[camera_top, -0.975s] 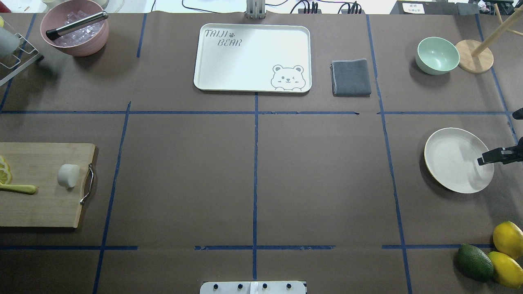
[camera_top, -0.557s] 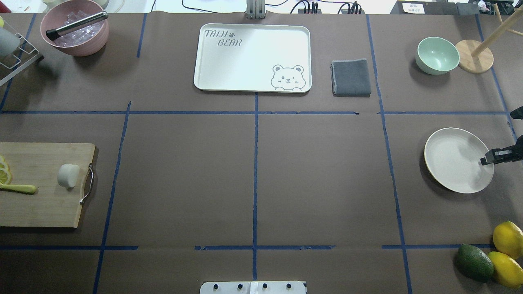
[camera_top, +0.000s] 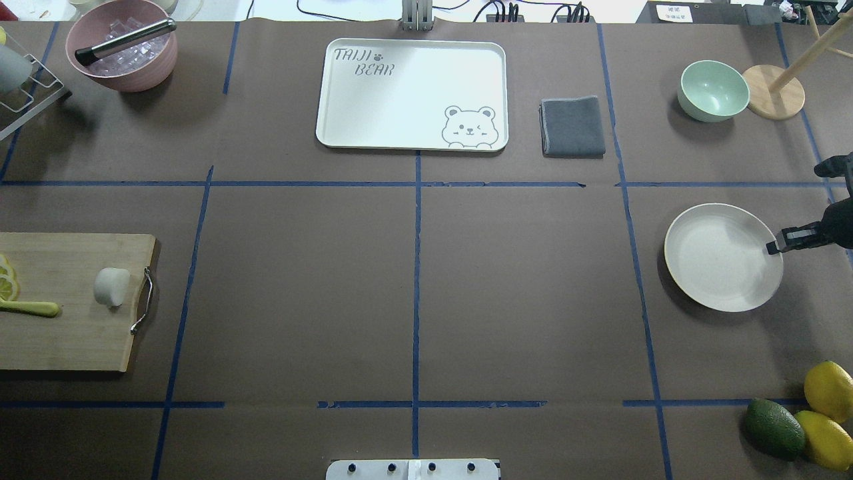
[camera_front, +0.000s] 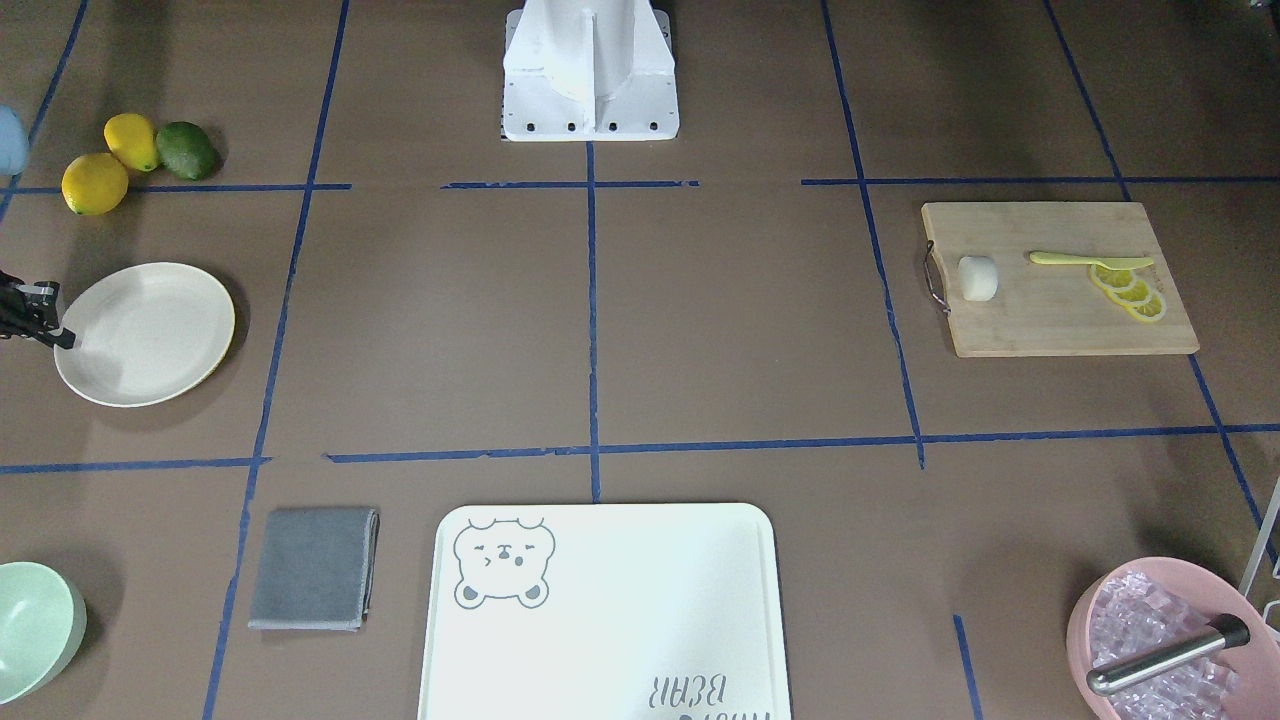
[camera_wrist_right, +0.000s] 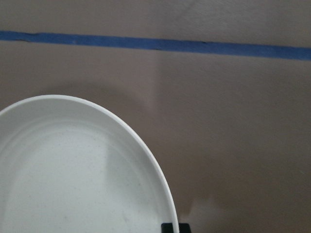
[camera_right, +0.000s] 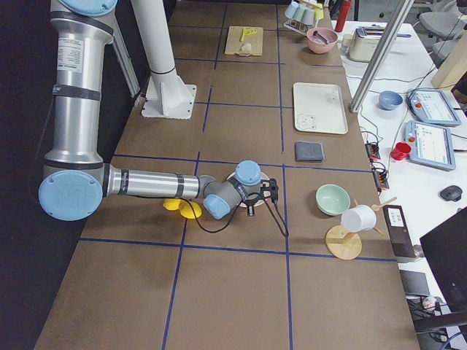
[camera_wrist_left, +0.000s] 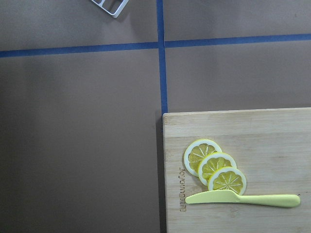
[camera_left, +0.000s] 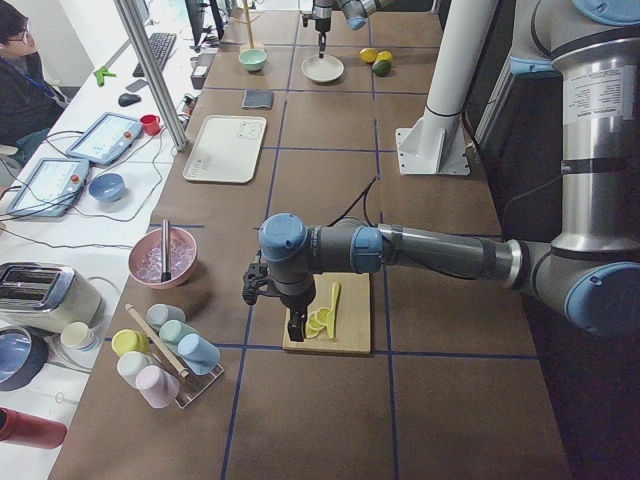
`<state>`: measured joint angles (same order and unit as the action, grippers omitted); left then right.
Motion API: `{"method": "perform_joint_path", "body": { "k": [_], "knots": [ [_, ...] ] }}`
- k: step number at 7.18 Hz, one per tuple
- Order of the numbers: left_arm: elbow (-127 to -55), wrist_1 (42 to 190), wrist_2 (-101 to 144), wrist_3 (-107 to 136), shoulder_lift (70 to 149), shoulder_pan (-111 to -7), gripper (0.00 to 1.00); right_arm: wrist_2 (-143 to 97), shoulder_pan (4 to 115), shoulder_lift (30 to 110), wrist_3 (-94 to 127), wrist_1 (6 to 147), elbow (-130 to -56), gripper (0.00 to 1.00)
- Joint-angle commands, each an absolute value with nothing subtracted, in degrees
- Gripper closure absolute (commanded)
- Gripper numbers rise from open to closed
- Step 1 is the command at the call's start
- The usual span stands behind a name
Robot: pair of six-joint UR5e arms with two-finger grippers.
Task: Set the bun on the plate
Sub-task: 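Reach the right gripper to the rim of the white plate and grip it, then drag the white plate with the right gripper toward the table center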
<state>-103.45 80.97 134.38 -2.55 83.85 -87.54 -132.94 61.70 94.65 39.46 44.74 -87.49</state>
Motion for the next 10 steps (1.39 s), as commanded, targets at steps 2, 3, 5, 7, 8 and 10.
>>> {"method": "perform_joint_path", "body": {
  "k": [2, 3, 5, 7, 8, 10],
  "knots": [
    [-103.45, 81.04, 134.38, -2.55, 83.85, -87.45, 0.00, -135.79, 57.69, 82.22, 53.40, 45.08, -88.06, 1.00],
    [-103.45, 81.04, 134.47, -2.55, 83.85, -87.45, 0.00, -135.62, 55.57, 78.87, 56.66, 45.26, -88.15, 1.00],
    [-103.71, 81.04, 134.38, -2.55, 83.85, -87.45, 0.00, -134.13, 50.65, 71.67, 65.16, 45.44, -88.24, 1.00],
    [-103.80, 81.04, 134.47, -2.55, 83.85, -87.45, 0.00, -126.25, 42.76, 65.42, 74.23, 45.79, -87.89, 1.00],
    [-103.80, 81.12, 134.47, -2.55, 83.93, -87.45, 0.00, -120.38, 38.97, 62.35, 76.79, 49.62, -87.89, 1.00],
    [-103.89, 81.12, 134.47, -2.55, 83.94, -87.45, 0.00, -113.32, 33.42, 60.82, 79.27, 53.52, -88.16, 1.00]
  ]
}}
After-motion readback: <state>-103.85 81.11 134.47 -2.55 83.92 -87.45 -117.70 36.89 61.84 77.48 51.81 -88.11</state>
